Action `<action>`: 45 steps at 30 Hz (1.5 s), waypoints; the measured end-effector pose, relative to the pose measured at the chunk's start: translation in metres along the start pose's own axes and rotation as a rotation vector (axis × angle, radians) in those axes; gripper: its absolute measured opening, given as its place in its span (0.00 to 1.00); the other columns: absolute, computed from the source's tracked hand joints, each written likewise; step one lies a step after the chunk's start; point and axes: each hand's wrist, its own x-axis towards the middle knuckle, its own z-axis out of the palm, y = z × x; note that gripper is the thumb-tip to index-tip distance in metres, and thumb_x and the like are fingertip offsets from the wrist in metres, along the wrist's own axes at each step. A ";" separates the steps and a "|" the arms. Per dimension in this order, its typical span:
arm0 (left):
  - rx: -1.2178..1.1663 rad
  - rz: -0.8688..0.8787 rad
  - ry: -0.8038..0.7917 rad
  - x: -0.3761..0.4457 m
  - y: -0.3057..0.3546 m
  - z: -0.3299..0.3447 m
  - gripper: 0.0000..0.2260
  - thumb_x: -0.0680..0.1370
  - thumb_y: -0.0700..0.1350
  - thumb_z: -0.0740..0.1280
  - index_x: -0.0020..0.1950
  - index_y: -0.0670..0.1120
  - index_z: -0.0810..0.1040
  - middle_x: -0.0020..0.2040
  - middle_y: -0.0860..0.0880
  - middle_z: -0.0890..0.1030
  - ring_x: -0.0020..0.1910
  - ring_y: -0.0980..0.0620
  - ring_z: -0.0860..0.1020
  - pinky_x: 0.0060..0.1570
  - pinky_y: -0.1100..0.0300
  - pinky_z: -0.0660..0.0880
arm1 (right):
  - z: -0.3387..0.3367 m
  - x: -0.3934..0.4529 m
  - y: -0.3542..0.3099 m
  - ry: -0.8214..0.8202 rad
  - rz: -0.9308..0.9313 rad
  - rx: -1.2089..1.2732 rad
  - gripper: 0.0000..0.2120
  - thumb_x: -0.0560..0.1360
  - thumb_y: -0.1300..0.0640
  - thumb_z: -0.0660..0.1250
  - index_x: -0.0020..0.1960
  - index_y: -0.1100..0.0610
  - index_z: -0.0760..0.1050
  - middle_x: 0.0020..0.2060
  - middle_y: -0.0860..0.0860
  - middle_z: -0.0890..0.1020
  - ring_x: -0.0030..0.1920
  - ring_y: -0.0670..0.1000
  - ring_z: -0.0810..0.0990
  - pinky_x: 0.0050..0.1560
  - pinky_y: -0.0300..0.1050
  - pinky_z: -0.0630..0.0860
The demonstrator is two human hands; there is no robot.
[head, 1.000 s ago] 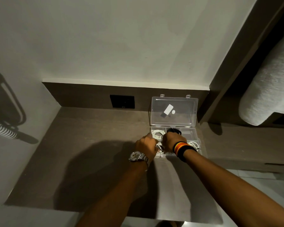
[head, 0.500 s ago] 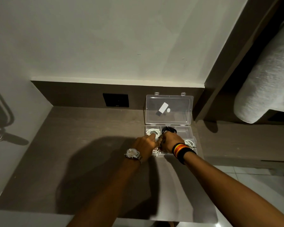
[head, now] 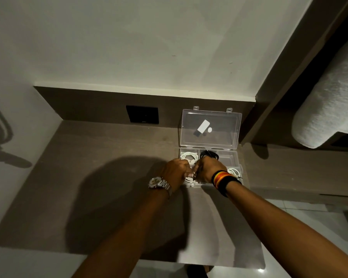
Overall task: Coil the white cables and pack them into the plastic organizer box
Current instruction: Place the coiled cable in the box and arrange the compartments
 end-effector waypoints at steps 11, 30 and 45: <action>0.088 -0.183 -0.065 0.002 0.007 -0.008 0.10 0.76 0.43 0.67 0.52 0.40 0.83 0.52 0.38 0.82 0.51 0.38 0.80 0.50 0.47 0.77 | 0.016 -0.011 -0.003 0.289 -0.063 -0.214 0.08 0.74 0.59 0.69 0.52 0.59 0.80 0.50 0.60 0.84 0.49 0.63 0.85 0.49 0.54 0.81; 0.075 -0.450 -0.122 0.003 0.009 -0.012 0.16 0.69 0.52 0.77 0.53 0.46 0.84 0.55 0.41 0.82 0.53 0.40 0.81 0.52 0.53 0.77 | 0.019 -0.008 -0.001 0.335 -0.103 -0.289 0.07 0.75 0.56 0.68 0.52 0.55 0.82 0.52 0.57 0.84 0.51 0.61 0.85 0.49 0.52 0.79; 0.041 -0.491 -0.092 0.004 0.010 -0.009 0.13 0.70 0.50 0.77 0.52 0.50 0.85 0.54 0.43 0.84 0.53 0.43 0.82 0.52 0.55 0.77 | 0.013 -0.005 -0.005 0.312 0.044 -0.075 0.09 0.77 0.57 0.69 0.56 0.58 0.82 0.55 0.58 0.85 0.55 0.62 0.84 0.53 0.52 0.79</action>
